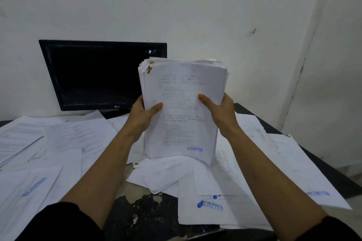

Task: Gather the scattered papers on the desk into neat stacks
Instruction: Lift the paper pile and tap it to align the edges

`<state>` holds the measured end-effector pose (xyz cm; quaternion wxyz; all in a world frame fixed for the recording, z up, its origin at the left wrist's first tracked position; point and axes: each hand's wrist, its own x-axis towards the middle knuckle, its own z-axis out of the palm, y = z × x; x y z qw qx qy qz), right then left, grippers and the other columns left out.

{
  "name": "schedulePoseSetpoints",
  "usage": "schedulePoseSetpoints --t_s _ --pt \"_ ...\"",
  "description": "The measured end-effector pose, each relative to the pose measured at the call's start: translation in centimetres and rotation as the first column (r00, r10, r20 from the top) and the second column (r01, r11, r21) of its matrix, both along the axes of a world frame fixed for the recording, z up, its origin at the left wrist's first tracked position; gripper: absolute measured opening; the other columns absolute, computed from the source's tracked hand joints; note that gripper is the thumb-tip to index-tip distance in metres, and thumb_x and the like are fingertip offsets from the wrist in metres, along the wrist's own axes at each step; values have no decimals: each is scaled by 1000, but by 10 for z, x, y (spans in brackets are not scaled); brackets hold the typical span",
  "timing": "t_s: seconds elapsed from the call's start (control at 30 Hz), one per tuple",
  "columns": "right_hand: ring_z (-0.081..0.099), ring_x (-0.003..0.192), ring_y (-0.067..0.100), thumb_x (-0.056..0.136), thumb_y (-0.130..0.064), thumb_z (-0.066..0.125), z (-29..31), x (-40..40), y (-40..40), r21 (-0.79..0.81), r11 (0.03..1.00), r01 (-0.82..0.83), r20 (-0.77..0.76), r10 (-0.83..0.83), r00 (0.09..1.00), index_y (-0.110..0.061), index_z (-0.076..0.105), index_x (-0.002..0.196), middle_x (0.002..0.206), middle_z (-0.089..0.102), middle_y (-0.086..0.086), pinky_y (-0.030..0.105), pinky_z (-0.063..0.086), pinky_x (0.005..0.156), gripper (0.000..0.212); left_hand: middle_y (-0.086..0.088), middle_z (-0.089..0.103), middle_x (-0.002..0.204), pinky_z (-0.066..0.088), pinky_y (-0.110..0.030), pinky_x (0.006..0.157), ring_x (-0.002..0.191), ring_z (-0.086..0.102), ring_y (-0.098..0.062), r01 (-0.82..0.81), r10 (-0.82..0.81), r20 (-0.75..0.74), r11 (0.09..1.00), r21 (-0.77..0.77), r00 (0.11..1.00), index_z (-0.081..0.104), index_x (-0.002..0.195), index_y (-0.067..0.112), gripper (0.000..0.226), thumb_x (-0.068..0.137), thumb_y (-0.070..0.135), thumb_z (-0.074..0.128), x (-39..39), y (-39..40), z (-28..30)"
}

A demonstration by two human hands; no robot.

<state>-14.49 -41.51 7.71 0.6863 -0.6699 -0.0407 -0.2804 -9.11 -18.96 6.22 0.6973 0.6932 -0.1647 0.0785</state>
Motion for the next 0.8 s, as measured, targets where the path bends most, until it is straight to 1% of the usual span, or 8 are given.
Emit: schedulePoseSetpoints --t_s 0.07,0.2,0.27,0.37,0.43,0.57,0.7,0.8 --pt "68 95 14 78 -31 79 -15 1 -3 -20 999 -41 -73 39 997 -19 56 122 110 67 -3 24 58 69 51 7 62 122 52 -31 93 107 61 -8 53 -49 -73 997 59 996 45 140 16 62 85 21 72 -2 1 -14" --pt "66 105 21 78 -25 80 -54 2 -13 -117 984 -136 -251 103 963 -20 52 129 120 66 0 35 58 84 58 12 60 116 49 -13 80 95 58 1 70 -60 -134 995 76 989 45 140 16 53 91 18 65 -11 -4 -38" --pt "65 106 21 83 -21 75 -60 -1 -14 -129 983 -129 -265 92 960 -18 53 128 121 65 1 36 57 86 50 6 58 120 48 -11 79 92 57 1 22 -11 -98 994 108 995 45 140 12 51 93 17 63 -11 -6 -36" --pt "64 99 14 84 -14 73 -53 -4 -19 -103 994 -18 -204 -3 979 -19 55 120 112 65 -4 29 55 82 40 4 58 119 48 -6 72 94 57 4 -5 4 8 988 157 1000 49 137 9 49 91 14 65 -10 -14 -25" --pt "64 97 11 83 -9 74 -47 -7 -31 -70 997 -20 -230 4 973 -18 56 119 109 65 -7 27 53 82 41 3 61 121 51 -12 76 98 61 -1 34 -32 -17 988 151 999 52 135 10 50 89 14 69 -8 -22 -19" --pt "68 102 25 82 -2 71 -50 -21 -70 -29 987 -157 -442 128 888 -11 60 123 118 69 6 40 55 88 43 -4 67 115 54 -29 72 94 67 -18 154 -109 -299 979 133 948 56 131 10 43 90 14 67 -12 -47 -25" --pt "68 94 28 84 -2 69 -61 -38 -114 -128 976 -175 -612 61 789 -7 61 121 115 68 12 36 55 76 38 -12 66 118 52 -30 71 88 66 -20 247 -109 -415 923 296 903 58 128 4 41 92 21 66 -30 -86 -50" --pt "65 98 32 85 -6 68 -67 -46 -142 -232 951 -206 -722 -27 691 -9 57 126 117 65 13 38 54 79 42 -13 63 124 50 -29 78 89 62 -21 274 -62 -456 867 416 888 55 131 3 46 96 33 60 -46 -114 -68"
